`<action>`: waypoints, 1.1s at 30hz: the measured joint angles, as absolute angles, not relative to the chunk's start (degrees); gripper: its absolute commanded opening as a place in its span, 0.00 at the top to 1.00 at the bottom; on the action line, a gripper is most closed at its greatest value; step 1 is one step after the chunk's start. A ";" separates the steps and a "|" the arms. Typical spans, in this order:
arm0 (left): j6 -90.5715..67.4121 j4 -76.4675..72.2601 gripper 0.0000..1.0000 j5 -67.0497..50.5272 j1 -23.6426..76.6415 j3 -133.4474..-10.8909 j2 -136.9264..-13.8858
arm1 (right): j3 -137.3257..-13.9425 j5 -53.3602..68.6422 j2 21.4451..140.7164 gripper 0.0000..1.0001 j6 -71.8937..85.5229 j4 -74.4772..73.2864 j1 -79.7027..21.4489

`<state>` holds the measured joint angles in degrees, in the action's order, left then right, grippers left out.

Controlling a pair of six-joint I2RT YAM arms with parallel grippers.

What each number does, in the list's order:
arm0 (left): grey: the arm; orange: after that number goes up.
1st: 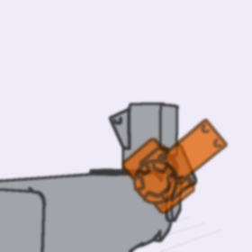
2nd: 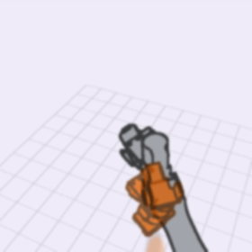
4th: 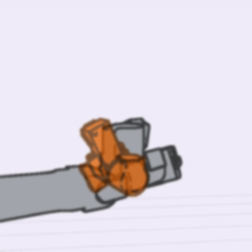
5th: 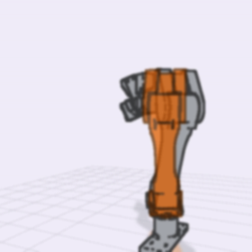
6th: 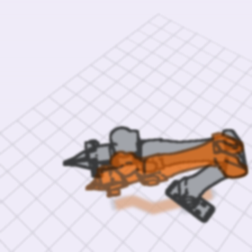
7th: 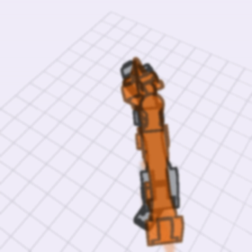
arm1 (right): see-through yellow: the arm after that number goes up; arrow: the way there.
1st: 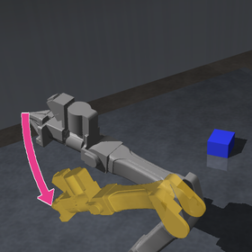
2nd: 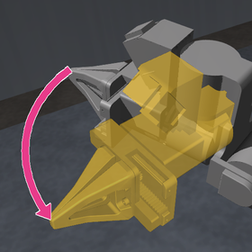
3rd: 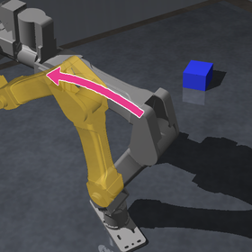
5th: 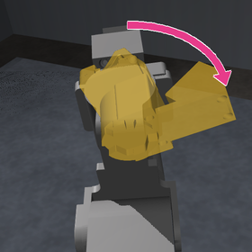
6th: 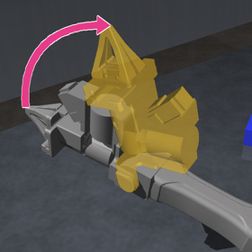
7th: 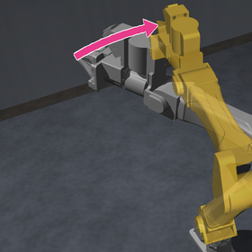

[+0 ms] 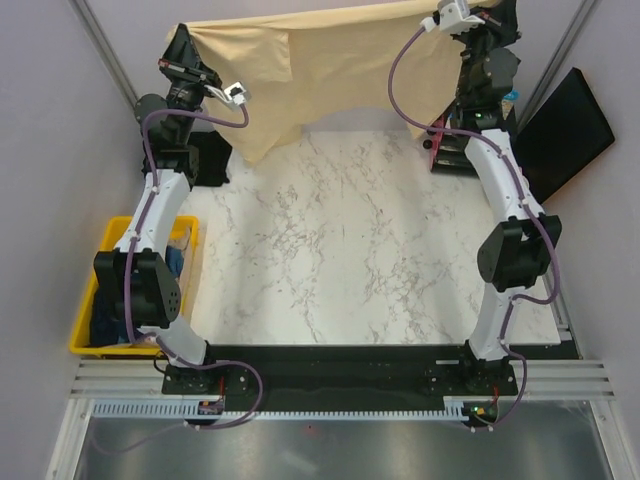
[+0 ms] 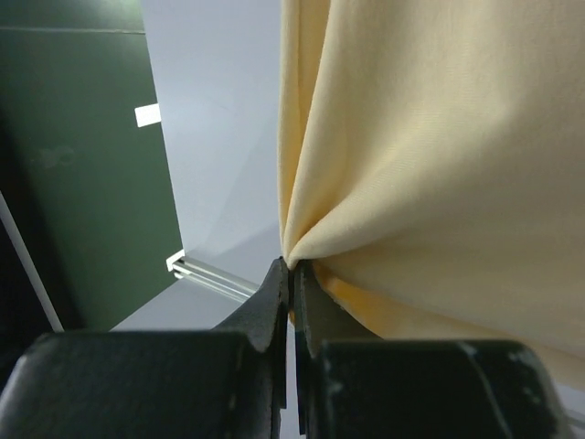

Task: Fold and stack the t-shirts
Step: Flatten out the tshirt

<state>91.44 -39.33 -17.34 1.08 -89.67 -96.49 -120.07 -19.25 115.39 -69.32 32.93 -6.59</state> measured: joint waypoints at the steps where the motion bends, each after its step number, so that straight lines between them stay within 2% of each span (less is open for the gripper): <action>1: 91.37 -39.31 0.98 -17.39 1.08 -89.25 -95.94 | -118.48 -19.14 113.67 1.00 -68.93 31.88 -6.61; 9: 89.30 -32.99 0.98 -18.46 0.93 -85.32 -79.64 | -113.56 -17.41 104.86 1.00 -67.72 24.45 -6.70; 15: 89.27 -32.42 0.98 -19.53 -1.48 -91.68 -78.26 | -115.04 -14.92 102.45 1.00 -67.66 23.53 -7.14; 20: 89.19 -32.73 0.98 -22.04 -4.93 -92.20 -82.85 | -115.22 -14.11 103.74 1.00 -67.24 23.75 -7.79; 26: 89.23 -33.54 0.98 -24.21 -7.20 -92.16 -93.84 | -115.24 -14.31 111.00 1.00 -67.20 24.12 -8.80; 33: 89.69 -30.39 0.98 -25.96 -8.47 -108.05 -109.45 | -119.00 -14.20 120.38 1.00 -68.40 21.58 -9.63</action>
<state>89.69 -30.39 -25.96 -8.47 -108.05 -109.45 -119.00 -14.20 120.38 -68.40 21.58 -9.63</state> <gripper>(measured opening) 0.033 0.010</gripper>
